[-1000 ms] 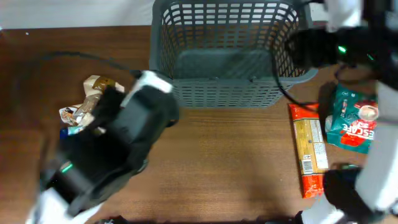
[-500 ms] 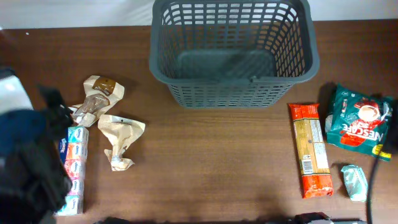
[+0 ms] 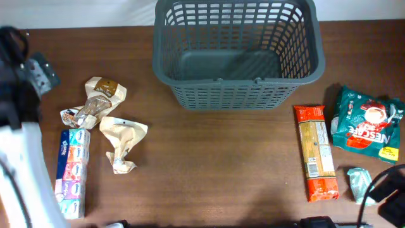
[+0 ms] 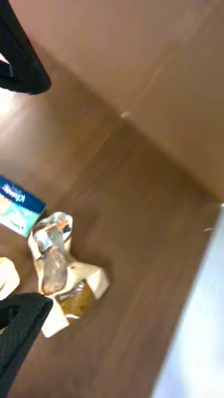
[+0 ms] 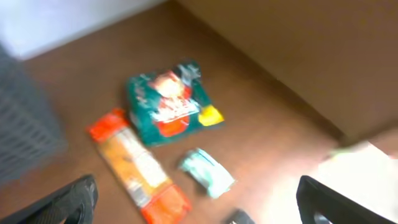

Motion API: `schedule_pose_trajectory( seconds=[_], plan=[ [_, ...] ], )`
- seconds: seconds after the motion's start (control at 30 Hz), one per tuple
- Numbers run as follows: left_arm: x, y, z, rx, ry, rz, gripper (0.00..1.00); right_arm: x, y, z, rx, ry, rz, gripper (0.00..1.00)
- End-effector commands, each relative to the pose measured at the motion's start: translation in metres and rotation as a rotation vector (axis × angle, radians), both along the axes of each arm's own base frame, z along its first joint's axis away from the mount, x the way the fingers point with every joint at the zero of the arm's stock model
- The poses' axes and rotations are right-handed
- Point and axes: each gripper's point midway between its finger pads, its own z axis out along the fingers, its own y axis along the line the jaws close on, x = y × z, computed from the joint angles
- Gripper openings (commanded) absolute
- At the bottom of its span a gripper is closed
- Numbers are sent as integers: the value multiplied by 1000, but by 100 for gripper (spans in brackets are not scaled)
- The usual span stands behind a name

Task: Pack container
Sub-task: 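Open both grippers and retract both arms from the basket, then grasp the green Nescafé coffee bag with the right gripper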

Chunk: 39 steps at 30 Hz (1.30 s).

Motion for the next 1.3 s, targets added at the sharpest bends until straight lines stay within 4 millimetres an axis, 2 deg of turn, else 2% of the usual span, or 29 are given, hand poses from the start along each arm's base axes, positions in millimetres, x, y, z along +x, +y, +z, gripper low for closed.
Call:
schedule_pose_trajectory(
  seconds=[0.0, 0.1, 0.2, 0.27, 0.37, 0.6, 0.7, 0.83, 0.97, 1.07, 1.1, 1.13, 1.17, 1.2, 1.27],
  plan=[
    [31, 4, -50, -125, 82, -47, 96, -11, -24, -28, -74, 27, -198, 99],
    [46, 3, -77, -160, 143, -78, 96, -1, -23, -51, -64, 65, -211, 99],
    [56, 2, -90, -181, 162, -101, 96, 16, -18, -64, -30, 47, -205, 99],
    [60, 3, -91, -177, 159, -103, 96, 28, -15, -65, -9, 10, -197, 99],
    [63, 5, -89, -170, 145, -104, 96, 34, -15, -64, 20, -39, -230, 99],
    [64, 6, -88, -160, 141, -102, 96, 47, -13, -69, 66, -45, -271, 99],
    [64, 8, -87, -156, 140, -105, 96, 58, -19, -68, 61, -47, -312, 99],
    [62, 12, -87, -155, 141, -97, 96, 88, -31, -69, 53, -2, -286, 99],
    [61, 13, -88, -157, 140, -95, 96, 120, -56, -82, 179, 14, -258, 99],
    [61, 13, -88, -158, 140, -96, 96, 134, -89, -97, 300, 23, -235, 99],
    [61, 13, -88, -158, 141, -96, 96, 135, -98, -101, 324, 27, -232, 99],
    [61, 13, -88, -158, 141, -96, 96, 135, -118, -111, 376, 43, -222, 99],
    [61, 13, -88, -158, 141, -96, 96, 135, -124, -114, 390, 50, -214, 99],
    [61, 13, -88, -156, 143, -99, 96, 136, -142, -124, 419, 83, -162, 99],
    [61, 12, -88, -156, 147, -101, 96, 137, -159, -133, 459, 100, -143, 99]
  ],
)
